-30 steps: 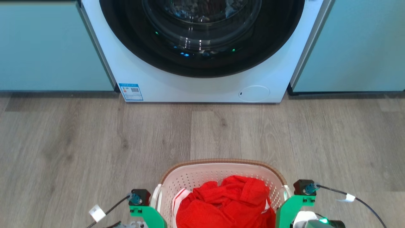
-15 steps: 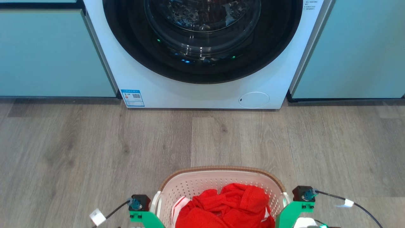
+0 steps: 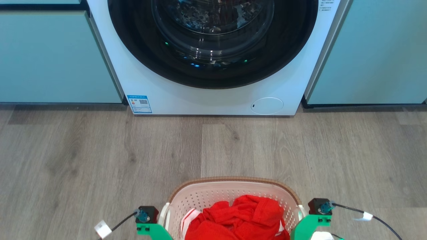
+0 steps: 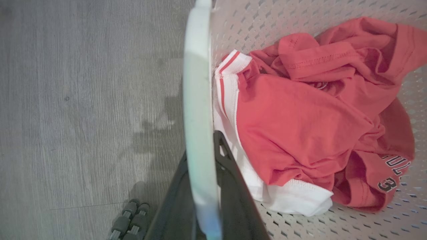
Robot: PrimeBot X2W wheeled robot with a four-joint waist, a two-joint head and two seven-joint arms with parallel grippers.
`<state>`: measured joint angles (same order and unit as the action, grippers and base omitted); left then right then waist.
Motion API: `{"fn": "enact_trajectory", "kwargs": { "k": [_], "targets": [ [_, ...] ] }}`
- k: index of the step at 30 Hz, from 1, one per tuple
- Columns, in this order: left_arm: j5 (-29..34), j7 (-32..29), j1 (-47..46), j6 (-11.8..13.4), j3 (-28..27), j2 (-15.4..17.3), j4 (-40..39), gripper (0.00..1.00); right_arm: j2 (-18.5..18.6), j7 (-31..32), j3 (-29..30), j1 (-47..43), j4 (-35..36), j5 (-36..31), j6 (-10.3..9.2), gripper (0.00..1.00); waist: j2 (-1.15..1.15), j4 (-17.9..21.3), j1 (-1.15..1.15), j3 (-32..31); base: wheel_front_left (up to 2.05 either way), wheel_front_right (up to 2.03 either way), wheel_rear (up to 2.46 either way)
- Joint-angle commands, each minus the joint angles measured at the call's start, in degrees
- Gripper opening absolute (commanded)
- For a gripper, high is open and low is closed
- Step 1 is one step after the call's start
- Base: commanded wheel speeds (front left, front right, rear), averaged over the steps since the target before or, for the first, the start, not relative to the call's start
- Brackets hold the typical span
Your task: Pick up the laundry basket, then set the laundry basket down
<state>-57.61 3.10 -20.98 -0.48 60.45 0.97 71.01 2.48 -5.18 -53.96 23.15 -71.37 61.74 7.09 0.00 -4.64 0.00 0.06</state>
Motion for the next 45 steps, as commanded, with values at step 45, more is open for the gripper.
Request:
{"fn": "enact_trajectory", "kwargs": {
  "k": [45],
  "targets": [
    [-1.4, 10.6, -33.8, 1.5, -4.3, 1.9, 1.7, 0.0, 2.3, -7.5, -0.2, 34.8, -2.6, -3.5, 0.4, 0.0, 0.0, 0.6, 0.0, 41.5, 0.0, 0.0, 0.0]
  ]
}}
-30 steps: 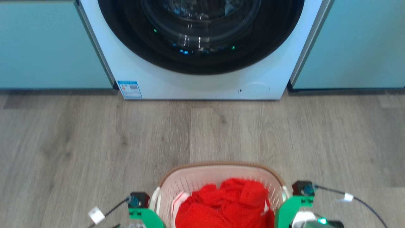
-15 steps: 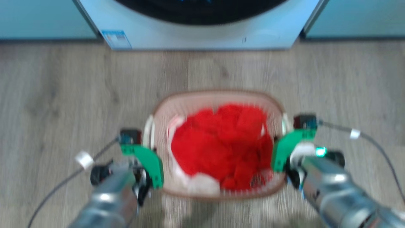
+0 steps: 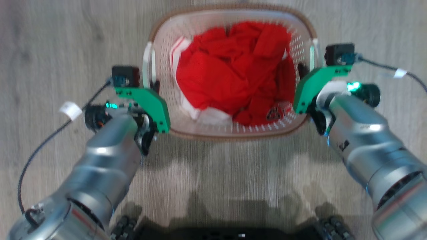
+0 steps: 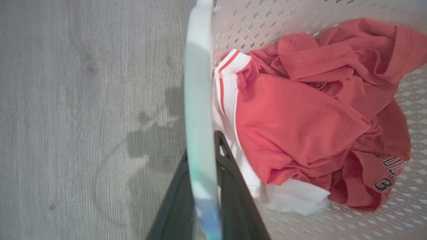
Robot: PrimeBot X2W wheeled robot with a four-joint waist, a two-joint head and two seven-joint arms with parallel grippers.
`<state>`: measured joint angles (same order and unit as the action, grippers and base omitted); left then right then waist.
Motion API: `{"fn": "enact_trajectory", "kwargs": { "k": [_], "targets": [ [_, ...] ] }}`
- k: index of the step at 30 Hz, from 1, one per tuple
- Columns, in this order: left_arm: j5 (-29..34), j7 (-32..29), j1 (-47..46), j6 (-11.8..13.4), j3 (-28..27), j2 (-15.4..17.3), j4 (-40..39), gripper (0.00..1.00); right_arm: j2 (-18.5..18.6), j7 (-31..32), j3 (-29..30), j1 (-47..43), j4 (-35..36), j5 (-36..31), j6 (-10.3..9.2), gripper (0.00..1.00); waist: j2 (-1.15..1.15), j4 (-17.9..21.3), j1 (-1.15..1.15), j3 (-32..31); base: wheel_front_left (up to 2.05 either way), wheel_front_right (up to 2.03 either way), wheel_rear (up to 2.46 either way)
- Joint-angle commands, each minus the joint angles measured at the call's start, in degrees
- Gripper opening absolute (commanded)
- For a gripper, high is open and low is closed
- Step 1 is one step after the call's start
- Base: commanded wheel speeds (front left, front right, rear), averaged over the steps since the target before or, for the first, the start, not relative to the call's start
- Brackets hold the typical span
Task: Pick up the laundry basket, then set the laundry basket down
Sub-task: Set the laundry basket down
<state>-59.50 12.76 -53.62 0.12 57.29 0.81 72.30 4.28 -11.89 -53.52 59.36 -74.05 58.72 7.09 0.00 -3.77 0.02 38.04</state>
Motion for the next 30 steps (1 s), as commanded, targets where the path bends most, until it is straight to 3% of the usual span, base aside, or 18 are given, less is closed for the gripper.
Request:
{"fn": "enact_trajectory", "kwargs": {
  "k": [1, 19, 30],
  "targets": [
    [0.6, 1.1, -1.9, 1.0, -1.2, 2.1, 0.4, 0.0, 0.6, -0.9, -0.3, -0.8, 0.1, -1.0, 0.4, 0.0, 0.0, -0.3, -0.02, 4.4, 0.0, 0.0, 0.0],
    [1.7, 2.2, -7.5, 1.6, -0.6, 2.1, -1.0, 0.0, 0.4, -1.0, 8.1, 2.7, 0.1, -10.7, 0.4, 0.0, 0.0, -0.7, -0.02, 13.5, 0.0, 0.0, 0.0],
    [2.6, 2.2, -8.1, 2.3, -1.0, 2.1, -2.6, 0.0, 0.0, -1.0, 13.1, 2.7, 0.1, -16.3, 0.4, 0.0, 0.0, -1.1, -0.02, 15.1, 0.0, 0.0, 0.0]
  ]
}}
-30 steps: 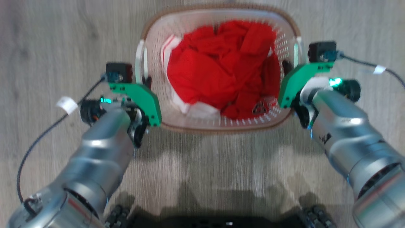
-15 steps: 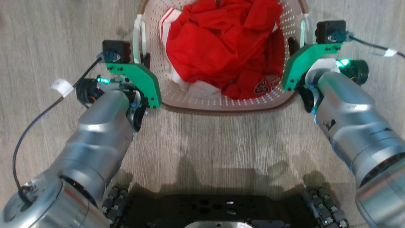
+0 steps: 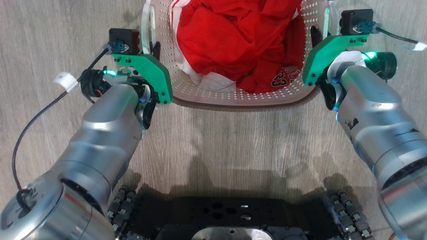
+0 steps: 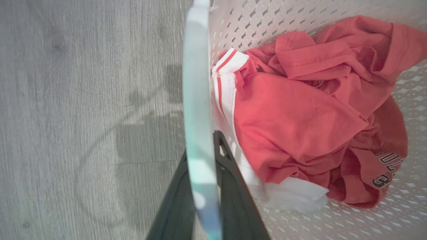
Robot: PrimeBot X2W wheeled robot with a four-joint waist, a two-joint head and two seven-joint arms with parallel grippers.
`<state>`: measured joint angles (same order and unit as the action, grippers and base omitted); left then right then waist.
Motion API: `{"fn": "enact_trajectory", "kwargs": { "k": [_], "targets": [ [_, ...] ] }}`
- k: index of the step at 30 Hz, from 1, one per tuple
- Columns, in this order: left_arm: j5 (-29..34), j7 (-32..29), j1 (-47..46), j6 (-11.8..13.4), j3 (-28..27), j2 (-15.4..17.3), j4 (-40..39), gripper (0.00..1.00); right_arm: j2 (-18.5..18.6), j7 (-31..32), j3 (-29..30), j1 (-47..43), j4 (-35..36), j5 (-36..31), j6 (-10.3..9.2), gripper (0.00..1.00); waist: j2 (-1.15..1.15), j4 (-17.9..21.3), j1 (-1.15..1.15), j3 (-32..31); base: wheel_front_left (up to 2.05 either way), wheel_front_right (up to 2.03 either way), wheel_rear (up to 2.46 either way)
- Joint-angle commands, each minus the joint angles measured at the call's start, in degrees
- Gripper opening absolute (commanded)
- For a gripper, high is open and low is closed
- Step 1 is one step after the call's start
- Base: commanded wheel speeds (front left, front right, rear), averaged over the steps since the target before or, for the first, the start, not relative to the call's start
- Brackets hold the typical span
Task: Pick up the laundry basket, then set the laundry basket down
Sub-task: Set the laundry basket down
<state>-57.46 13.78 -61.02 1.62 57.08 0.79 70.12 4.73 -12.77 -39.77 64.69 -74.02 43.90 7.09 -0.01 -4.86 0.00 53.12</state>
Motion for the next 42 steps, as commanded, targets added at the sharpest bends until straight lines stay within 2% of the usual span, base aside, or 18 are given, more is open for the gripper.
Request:
{"fn": "enact_trajectory", "kwargs": {
  "k": [1, 17, 18, 19, 20, 21, 22, 23, 35, 42],
  "targets": [
    [0.6, 1.2, -0.7, 0.8, -0.9, 2.1, -0.5, 0.0, -0.5, -0.1, -0.1, -2.7, 0.1, -1.9, 0.4, 0.0, 0.01, 0.0, 0.0, 0.0, 0.0, 0.0, 0.0],
    [1.0, 1.2, -1.0, 0.7, -1.3, 2.1, -0.7, 0.0, -1.3, 0.5, 6.4, -3.1, 0.1, -8.9, 0.4, 0.0, 0.01, -0.1, 0.0, 1.2, 0.0, 0.0, 0.0],
    [1.0, 1.2, -0.9, 0.8, -1.3, 2.1, -0.7, 0.0, -1.4, 0.5, 6.8, -3.2, 0.1, -9.4, 0.4, 0.18, 0.01, -0.1, 0.0, 1.1, 0.0, 0.0, 0.0],
    [1.0, 1.2, -0.9, 0.9, -1.5, 2.1, -0.7, 0.07, -1.4, 0.5, 7.2, -3.3, 0.1, -9.8, 0.4, 0.35, 0.01, -0.1, 0.0, 1.0, 0.0, 0.0, 0.0],
    [1.0, 1.2, -0.8, 1.0, -1.6, 2.1, -0.8, 0.4, -1.5, 0.5, 7.6, -3.4, 0.1, -10.2, 0.4, 0.48, 0.01, -0.1, 0.0, 0.8, 0.0, 0.0, 0.0],
    [1.0, 1.2, -0.8, 1.1, -1.7, 2.1, -0.8, 0.68, -1.5, 0.5, 8.0, -3.5, 0.1, -10.6, 0.4, 0.82, 0.01, -0.1, 0.0, 0.7, 0.0, 0.0, 0.0],
    [1.0, 1.2, -0.7, 1.2, -1.8, 2.1, -0.8, 0.97, -1.5, 0.6, 8.4, -3.6, 0.1, -11.0, 0.4, 1.0, 0.01, -0.1, 0.0, 0.6, 0.0, 0.0, 0.0],
    [0.9, 1.2, -0.5, 1.3, -1.9, 2.1, -0.8, 1.0, -1.6, 0.6, 8.8, -3.6, 0.1, -11.4, 0.4, 1.0, 0.01, -0.1, 0.0, 0.4, 0.0, 0.0, 0.0],
    [0.5, 1.2, 0.5, 1.7, -3.1, 2.1, -0.8, 1.0, -1.8, 0.3, 12.8, -3.8, 0.1, -16.0, 0.4, 1.0, 0.01, -0.3, 0.0, -1.7, 0.0, 0.0, 0.0],
    [4.0, 1.2, 1.5, 2.3, -6.8, 2.3, -4.4, 1.0, -1.8, -1.5, 14.5, -3.5, 0.1, -18.1, 0.4, 1.0, 0.01, -0.5, 0.0, -4.6, 0.0, 0.0, 0.0]
  ]
}}
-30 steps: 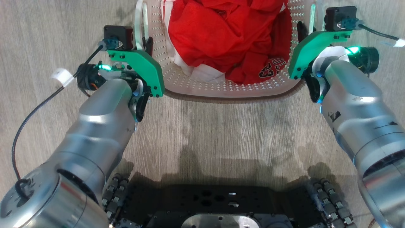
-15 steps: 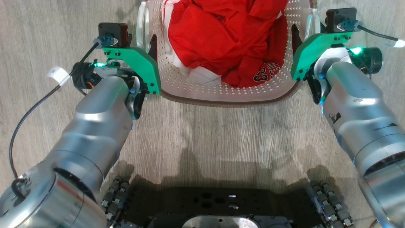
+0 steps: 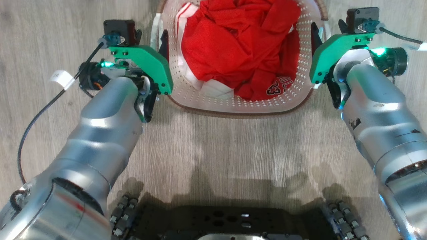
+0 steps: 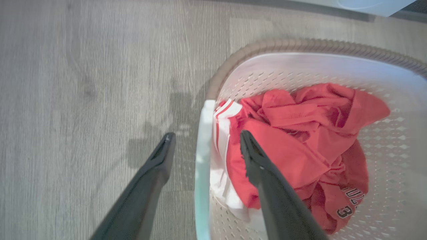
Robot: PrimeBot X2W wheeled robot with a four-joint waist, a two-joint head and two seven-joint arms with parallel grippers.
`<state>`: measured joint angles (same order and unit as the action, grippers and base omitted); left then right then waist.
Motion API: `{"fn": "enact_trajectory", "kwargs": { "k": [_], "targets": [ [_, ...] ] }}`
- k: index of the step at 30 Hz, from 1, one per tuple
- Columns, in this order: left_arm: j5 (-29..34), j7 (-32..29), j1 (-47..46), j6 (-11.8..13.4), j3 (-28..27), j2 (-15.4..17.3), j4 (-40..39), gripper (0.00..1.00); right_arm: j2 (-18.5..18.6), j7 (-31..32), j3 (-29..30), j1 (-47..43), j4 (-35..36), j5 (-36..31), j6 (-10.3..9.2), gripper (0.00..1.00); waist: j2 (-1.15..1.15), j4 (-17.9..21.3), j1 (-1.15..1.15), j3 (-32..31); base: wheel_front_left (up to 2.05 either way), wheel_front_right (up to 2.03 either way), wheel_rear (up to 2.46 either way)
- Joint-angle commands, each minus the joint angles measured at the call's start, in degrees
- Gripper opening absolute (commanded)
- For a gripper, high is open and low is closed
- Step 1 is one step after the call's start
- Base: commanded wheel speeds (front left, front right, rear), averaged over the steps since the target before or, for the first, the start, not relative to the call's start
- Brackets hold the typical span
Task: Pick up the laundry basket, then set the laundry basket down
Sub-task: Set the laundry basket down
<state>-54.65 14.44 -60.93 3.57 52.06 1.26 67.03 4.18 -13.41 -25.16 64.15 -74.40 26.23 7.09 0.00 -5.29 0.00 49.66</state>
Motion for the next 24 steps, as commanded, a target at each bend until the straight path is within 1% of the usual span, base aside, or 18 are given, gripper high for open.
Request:
{"fn": "enact_trajectory", "kwargs": {
  "k": [1, 4, 5, 6, 10, 16, 20, 24],
  "targets": [
    [2.1, 0.6, 1.8, 0.5, -2.6, 2.0, -2.3, 1.0, -1.3, -1.1, 0.1, -2.9, 0.4, -0.7, 0.4, 1.0, 0.0, 0.0, 0.0, -1.7, 0.0, 0.0, 0.0],
    [5.6, 0.6, 3.4, 1.1, -5.7, 2.9, -6.0, 1.0, -1.3, -1.5, 0.8, -2.9, 1.3, -1.3, 0.4, 1.0, 0.0, 0.2, 0.0, -3.9, 0.0, 0.0, 0.0],
    [5.6, 0.6, 3.4, 1.1, -5.7, 2.9, -6.0, 1.0, -1.3, -1.5, 0.8, -2.9, 1.3, -1.3, 0.4, 1.0, 0.0, 0.2, 0.0, -3.9, 0.0, 0.0, 0.0],
    [6.8, 0.6, 4.1, 1.3, -7.1, 3.2, -7.4, 1.0, -1.3, -1.5, 1.3, -2.8, 2.2, -1.7, 0.4, 1.0, 0.0, 0.4, 0.0, -4.6, 0.0, 0.0, 0.0],
    [12.3, 0.6, 8.2, 2.0, -12.5, 4.4, -12.8, 1.0, -1.3, -1.6, 4.2, -4.9, 7.7, -4.8, 0.4, 1.0, 0.0, 1.1, 0.0, -8.3, 0.0, 0.0, 0.0],
    [21.2, 0.6, 15.6, 2.5, -20.9, 5.1, -20.9, 1.0, -1.3, -1.6, 8.7, -11.2, 17.0, -9.4, 0.4, 1.0, 0.0, 1.5, 0.0, -14.9, 0.0, 0.0, 0.0],
    [26.8, 0.6, 21.1, 2.8, -26.4, 5.0, -26.3, 1.0, -1.3, -1.6, 9.8, -16.4, 23.0, -11.1, 0.4, 1.0, 0.0, 1.8, 0.0, -19.6, 0.0, 0.0, 0.0],
    [31.8, 0.6, 26.9, 2.6, -31.1, 4.7, -31.8, 1.0, -1.3, -1.6, 10.0, -21.6, 28.7, -11.6, 0.4, 1.0, 0.0, 2.2, 0.0, -23.8, 0.0, 0.0, 0.0]
  ]
}}
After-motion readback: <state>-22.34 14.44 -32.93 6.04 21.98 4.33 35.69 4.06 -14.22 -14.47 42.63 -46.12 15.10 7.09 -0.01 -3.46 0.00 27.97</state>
